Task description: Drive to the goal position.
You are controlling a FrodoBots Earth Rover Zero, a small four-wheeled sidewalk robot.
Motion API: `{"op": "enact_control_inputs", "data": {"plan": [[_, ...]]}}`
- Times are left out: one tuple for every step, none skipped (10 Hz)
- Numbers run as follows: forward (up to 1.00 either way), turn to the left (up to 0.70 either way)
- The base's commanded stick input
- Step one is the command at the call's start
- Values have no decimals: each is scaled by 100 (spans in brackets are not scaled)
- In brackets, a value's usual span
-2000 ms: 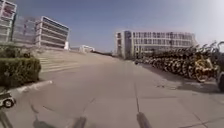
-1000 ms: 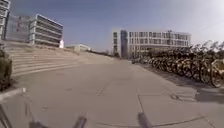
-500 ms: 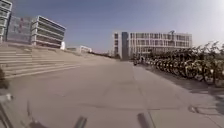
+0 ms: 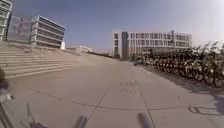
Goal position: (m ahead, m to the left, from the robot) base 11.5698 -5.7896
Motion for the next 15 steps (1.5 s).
{"op": "enact_control_inputs", "data": {"plan": [[70, 0], [70, 0], [70, 0], [70, 0], [70, 0], [70, 0], [70, 0], [70, 0], [70, 0], [70, 0], [70, 0], [70, 0], [70, 0], [70, 0], [70, 0]]}}
